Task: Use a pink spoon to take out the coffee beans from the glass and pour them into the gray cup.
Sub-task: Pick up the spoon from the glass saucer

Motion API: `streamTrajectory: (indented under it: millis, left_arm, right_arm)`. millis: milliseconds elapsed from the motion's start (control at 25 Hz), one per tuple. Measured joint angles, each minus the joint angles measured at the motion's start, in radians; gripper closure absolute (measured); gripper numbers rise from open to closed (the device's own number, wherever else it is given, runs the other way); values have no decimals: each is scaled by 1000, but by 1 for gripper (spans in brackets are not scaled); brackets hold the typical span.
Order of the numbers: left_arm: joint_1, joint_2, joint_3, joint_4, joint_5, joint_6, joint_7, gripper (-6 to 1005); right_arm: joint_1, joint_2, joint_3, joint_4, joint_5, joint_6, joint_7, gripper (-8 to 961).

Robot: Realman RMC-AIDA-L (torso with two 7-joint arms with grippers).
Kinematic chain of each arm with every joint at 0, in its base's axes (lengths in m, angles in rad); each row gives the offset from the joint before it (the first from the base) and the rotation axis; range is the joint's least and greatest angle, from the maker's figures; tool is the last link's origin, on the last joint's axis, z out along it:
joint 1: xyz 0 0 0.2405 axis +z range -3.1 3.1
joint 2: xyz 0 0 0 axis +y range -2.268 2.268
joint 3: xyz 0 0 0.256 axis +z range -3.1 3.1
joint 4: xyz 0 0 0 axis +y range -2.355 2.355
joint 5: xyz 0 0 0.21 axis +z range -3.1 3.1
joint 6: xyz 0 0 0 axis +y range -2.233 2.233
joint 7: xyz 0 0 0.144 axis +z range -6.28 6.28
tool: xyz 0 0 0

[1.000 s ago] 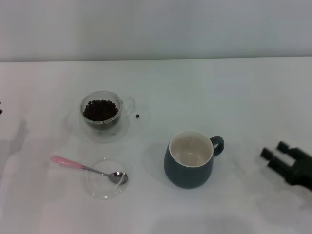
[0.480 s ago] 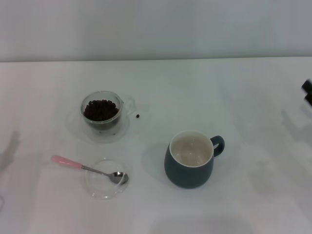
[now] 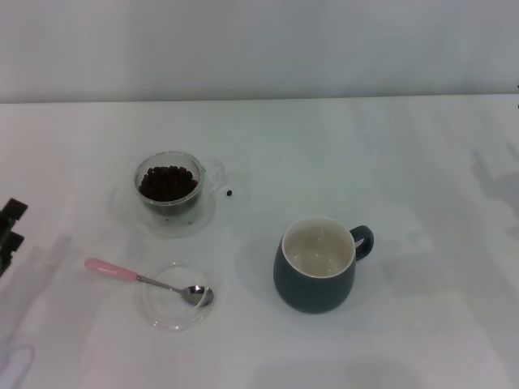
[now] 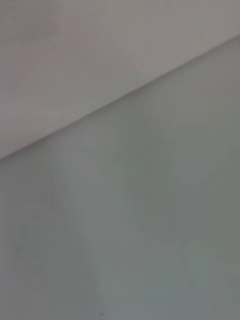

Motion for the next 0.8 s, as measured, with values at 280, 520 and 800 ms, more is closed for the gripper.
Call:
streamTrajectory:
  millis: [280,520,800]
  left_arm:
    - [6,-4,0,-45,9,34,35,111]
    - [-6,-6,2,-69,33,58,66,111]
    - [-22,-6,2,-91,92,74,105,112]
  right_arm:
    - [38,3,5,0,36,41,-74,301]
    - [48,3,5,-3,52,48,-75,303]
    - [75,3,-2,-8,53,106,-76,303]
